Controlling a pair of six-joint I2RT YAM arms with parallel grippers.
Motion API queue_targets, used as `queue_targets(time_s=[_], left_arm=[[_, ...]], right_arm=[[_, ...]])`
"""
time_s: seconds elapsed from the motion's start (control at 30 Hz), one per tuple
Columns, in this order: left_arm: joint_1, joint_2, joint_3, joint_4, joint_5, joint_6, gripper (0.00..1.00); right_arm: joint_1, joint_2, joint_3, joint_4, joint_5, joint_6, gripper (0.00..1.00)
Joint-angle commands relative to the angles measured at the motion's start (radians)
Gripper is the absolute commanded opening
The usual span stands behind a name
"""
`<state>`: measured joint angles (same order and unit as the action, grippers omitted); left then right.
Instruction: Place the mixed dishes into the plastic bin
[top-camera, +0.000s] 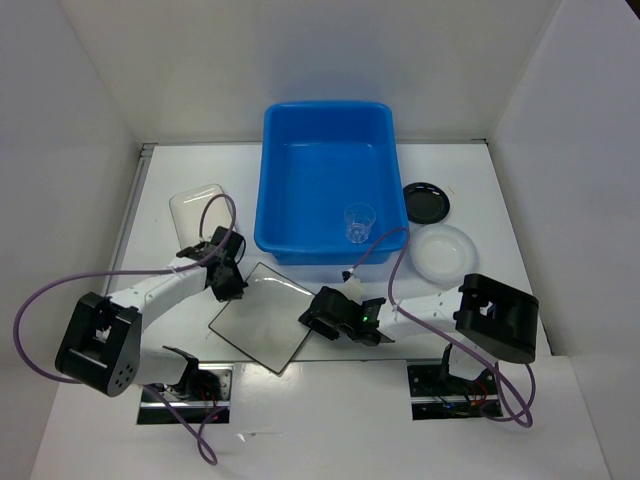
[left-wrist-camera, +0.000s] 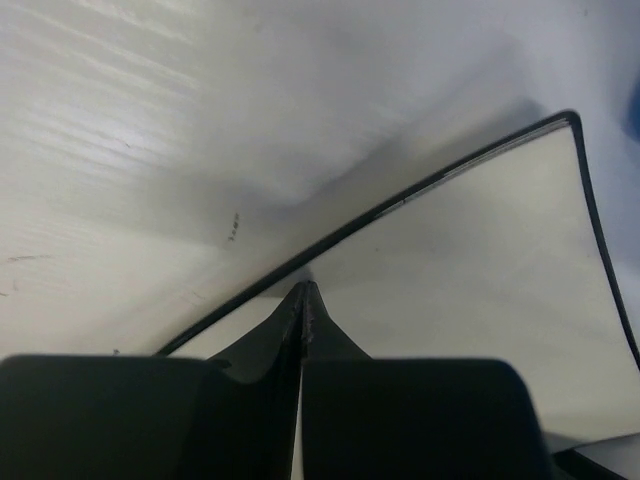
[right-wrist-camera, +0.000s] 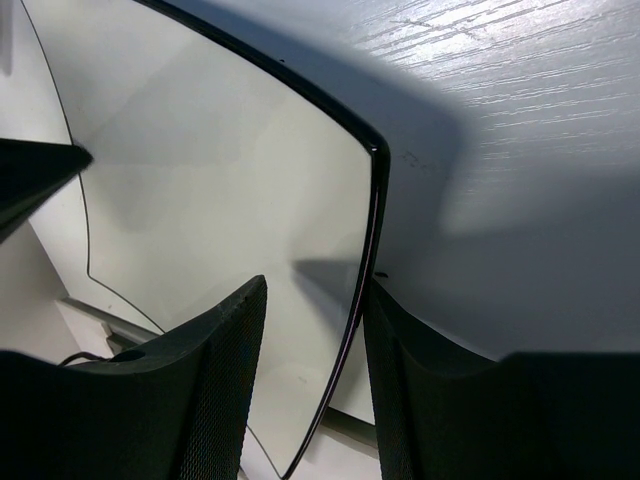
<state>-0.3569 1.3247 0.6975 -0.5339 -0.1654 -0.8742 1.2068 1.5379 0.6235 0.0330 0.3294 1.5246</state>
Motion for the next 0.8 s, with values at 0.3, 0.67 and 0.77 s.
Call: queue_targets(time_s=[0.3,0.67,0.77], left_arm=[[-0.004,0.028,-0.041,0.031,0.023,-0.035,0.0],[-0.004,0.08,-0.041,0.051,-0.014,-0.026,0.0],[-0.004,0.091,-0.041,0.06,-0.014,-0.026,0.0]], right_arm=[[0.01,0.019,0.008,0.015,0.026,-0.014,0.52],[0.01,0.001,-0.011,0.062,0.026,-0.004,0.52],[0.01,-0.008,-0.022,0.077,0.026,-0.004,0.52]])
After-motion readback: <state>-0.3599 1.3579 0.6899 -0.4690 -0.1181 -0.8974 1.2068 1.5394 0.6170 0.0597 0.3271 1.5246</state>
